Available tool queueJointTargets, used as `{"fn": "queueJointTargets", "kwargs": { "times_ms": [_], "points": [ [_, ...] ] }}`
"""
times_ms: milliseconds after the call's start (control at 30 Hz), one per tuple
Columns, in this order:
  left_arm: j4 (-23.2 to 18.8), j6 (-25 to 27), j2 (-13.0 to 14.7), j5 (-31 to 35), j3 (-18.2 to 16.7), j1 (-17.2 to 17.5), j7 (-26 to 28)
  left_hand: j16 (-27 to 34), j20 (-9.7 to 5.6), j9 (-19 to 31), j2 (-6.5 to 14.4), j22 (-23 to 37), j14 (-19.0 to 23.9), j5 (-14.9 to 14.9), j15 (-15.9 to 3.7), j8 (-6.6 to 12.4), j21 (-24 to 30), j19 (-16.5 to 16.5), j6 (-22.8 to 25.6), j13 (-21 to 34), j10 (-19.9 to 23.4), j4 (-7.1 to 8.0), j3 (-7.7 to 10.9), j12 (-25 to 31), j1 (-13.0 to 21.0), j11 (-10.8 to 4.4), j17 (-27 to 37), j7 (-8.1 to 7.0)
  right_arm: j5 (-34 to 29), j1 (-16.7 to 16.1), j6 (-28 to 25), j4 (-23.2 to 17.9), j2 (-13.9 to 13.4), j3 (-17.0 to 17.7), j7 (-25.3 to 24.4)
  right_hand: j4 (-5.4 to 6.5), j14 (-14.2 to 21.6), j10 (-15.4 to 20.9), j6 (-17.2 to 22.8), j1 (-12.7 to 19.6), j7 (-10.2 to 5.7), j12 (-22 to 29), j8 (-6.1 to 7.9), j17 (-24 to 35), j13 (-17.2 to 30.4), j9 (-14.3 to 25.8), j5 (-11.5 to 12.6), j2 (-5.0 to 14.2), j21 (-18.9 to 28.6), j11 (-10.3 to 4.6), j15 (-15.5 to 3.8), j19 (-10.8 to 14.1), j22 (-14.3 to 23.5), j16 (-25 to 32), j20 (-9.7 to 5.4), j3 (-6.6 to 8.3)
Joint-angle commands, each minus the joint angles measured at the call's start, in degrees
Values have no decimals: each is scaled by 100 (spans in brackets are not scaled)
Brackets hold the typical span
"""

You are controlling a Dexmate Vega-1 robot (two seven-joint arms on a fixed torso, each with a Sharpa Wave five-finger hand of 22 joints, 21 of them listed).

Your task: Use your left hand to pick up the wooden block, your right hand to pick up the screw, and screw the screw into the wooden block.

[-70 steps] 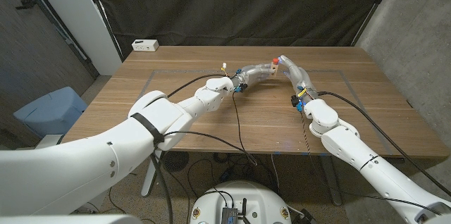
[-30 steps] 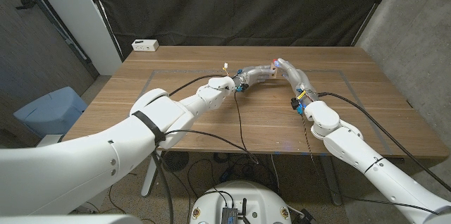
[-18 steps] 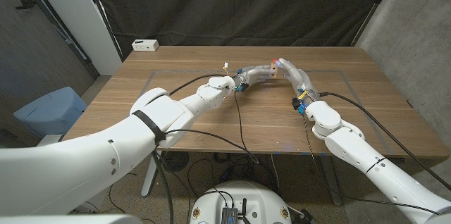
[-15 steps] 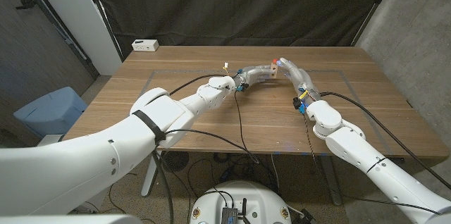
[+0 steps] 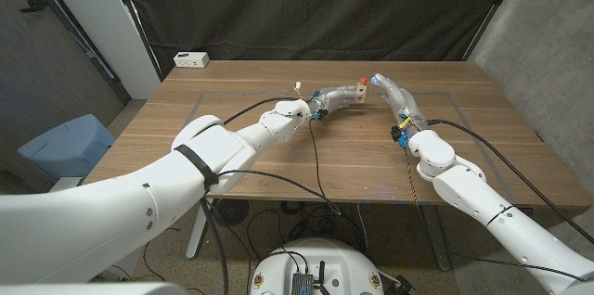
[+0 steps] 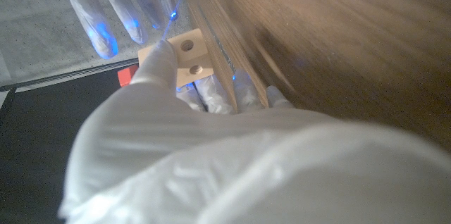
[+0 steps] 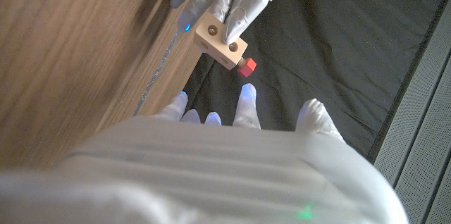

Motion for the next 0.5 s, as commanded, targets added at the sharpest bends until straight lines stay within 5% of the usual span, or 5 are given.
{"fn": "queueJointTargets", "kwargs": {
  "times_ms": [33, 500],
  "points": [
    [-6, -105, 17, 9, 7, 13, -91, 5, -19, 33, 3, 26, -2, 27, -355, 48, 32, -7, 49, 11, 1, 13, 29, 34, -32, 18, 20, 1, 134, 116, 10, 160, -19, 32, 168, -35, -124, -91, -112, -58, -22, -29, -28, 12, 6, 5, 0, 20, 1, 53, 10, -34, 12, 1, 13, -17],
    [-13, -233, 30, 10, -18, 54, -205, 1, -7, 33, 5, 26, -13, 28, -351, 48, 25, -24, 49, 10, -7, 20, 30, 31, -52, 19, 21, 2, 250, 260, 90, 414, 51, -21, 329, 32, -245, -231, -214, -177, -42, -52, -15, 36, 8, 5, -31, 55, -11, 43, 41, -102, 15, -17, 24, -47]
  ]
}}
